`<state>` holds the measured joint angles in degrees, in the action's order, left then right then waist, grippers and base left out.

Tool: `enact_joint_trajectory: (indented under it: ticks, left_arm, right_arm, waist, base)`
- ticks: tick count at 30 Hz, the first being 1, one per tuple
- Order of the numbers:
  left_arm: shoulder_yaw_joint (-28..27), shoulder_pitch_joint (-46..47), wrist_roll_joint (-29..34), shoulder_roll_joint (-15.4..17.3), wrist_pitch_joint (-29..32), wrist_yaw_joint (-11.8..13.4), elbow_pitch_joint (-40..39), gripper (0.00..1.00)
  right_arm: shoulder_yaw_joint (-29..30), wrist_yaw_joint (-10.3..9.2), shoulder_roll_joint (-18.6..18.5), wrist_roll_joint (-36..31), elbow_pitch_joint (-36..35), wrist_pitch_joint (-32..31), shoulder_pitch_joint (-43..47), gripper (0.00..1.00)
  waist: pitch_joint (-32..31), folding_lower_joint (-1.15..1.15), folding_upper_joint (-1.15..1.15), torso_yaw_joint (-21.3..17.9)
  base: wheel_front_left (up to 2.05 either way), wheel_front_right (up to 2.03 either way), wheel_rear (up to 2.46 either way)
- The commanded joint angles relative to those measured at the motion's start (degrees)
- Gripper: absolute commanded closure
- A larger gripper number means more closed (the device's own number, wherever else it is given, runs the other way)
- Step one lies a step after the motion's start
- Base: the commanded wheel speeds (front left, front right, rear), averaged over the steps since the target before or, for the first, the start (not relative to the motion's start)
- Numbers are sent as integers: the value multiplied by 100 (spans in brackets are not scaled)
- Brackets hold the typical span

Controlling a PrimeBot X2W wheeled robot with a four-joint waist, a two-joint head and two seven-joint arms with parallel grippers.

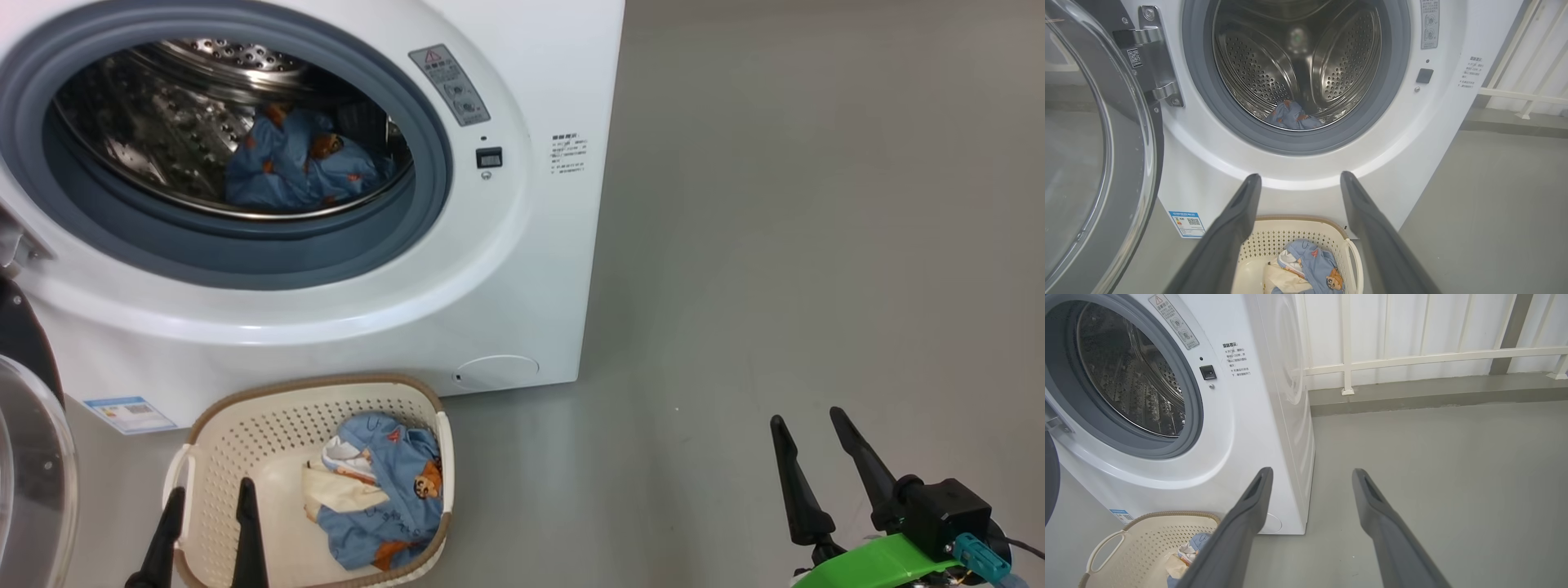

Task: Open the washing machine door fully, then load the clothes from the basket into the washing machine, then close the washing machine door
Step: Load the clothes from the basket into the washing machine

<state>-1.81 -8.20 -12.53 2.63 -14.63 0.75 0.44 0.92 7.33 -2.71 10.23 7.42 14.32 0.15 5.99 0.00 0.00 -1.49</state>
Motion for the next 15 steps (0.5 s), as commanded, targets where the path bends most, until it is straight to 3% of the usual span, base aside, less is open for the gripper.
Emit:
enact_joint_trajectory:
  ticks: [1, 15]
  left_arm:
    - [-163, 208, -66, 25, -37, 20, -99, 0]
    - [82, 982, -335, 25, -37, -222, 935, 0]
  right_arm:
    - [-120, 16, -17, -15, -136, 68, -109, 0]
    - [-197, 16, -17, -6, -209, 68, -368, 0]
  waist:
    - [34, 0, 0, 3]
    - [821, 0, 0, -158]
  base:
    - [0, 0, 0]
    - [0, 0, 0]
